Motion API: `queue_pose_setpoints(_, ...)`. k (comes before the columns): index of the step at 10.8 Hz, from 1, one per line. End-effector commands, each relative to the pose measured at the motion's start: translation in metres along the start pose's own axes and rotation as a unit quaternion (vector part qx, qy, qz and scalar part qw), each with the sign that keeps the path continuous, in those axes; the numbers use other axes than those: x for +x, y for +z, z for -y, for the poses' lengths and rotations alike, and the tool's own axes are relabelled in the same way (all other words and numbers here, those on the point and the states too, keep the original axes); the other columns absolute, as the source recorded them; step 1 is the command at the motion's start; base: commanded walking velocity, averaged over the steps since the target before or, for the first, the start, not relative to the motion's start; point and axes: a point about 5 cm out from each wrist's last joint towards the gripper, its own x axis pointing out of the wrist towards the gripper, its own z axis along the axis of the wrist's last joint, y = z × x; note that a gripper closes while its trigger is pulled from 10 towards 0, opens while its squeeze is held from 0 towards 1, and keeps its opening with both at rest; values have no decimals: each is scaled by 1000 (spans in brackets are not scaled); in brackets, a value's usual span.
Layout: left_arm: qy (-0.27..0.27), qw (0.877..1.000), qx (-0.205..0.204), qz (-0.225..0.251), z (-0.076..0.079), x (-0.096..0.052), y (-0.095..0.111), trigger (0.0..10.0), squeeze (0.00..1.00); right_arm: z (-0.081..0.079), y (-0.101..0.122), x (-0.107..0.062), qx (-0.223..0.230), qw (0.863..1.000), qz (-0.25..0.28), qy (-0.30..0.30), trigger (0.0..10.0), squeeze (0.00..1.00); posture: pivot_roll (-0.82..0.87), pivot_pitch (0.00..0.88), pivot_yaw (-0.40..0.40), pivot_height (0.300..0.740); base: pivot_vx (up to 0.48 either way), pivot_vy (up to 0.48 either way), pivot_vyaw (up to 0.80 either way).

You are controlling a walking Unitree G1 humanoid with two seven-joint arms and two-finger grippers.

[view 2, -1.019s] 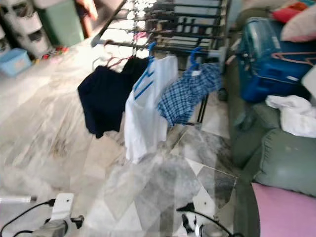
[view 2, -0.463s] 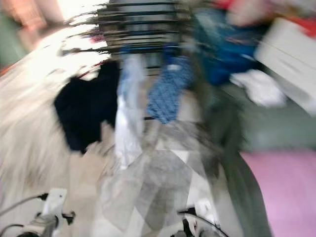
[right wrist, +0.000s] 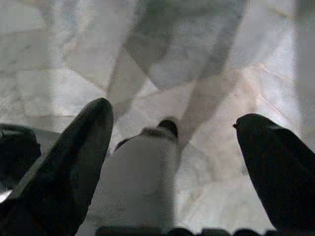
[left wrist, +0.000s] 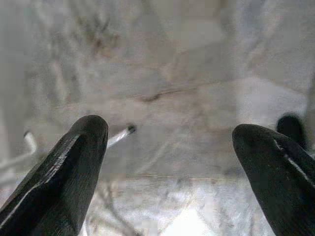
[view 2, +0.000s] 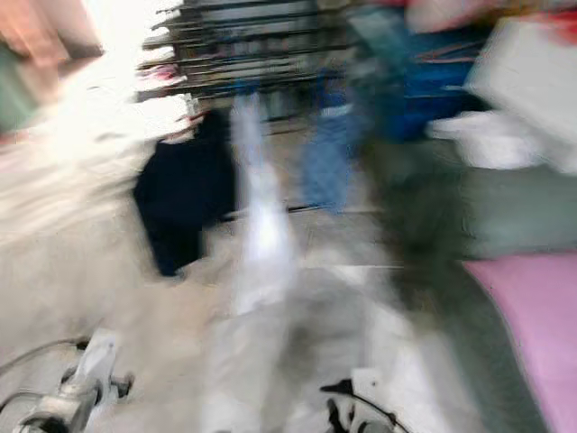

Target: Hang hanger

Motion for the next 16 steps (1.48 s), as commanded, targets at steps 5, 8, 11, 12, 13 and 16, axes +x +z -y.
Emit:
queue_pose_setpoints(5,-7,1000,13,-17,-5,-2,-15,10000,0,2,7,1,3,1000,11,-3,10000,0,-209,127,110,740,0,51,640)
queue_pose_setpoints(8,-15,1000,13,-11,8,0,-4,10000,0,4,1,0,-3,1000,1,-8,10000,0,-207,129,111,740,0,275,0)
queue_pose_setpoints(11,-17,1000,16,-13,8,0,-4,10000,0,6,-1,-1,-4,1000,0,-12,10000,0,-215,133,108,740,0,334,0)
queue_pose_setpoints(12,-18,1000,17,-13,9,0,-5,10000,0,6,-1,-1,-5,1000,1,-12,10000,0,-215,132,105,740,0,334,0)
queue_pose_setpoints(13,-18,1000,18,-13,9,0,-5,10000,0,7,0,-1,-5,1000,1,-12,10000,0,-215,132,104,740,0,337,0)
queue_pose_setpoints(16,-19,1000,13,-12,11,0,-6,10000,0,9,-1,-1,-21,1000,0,-8,10000,0,-214,127,90,740,0,323,0)
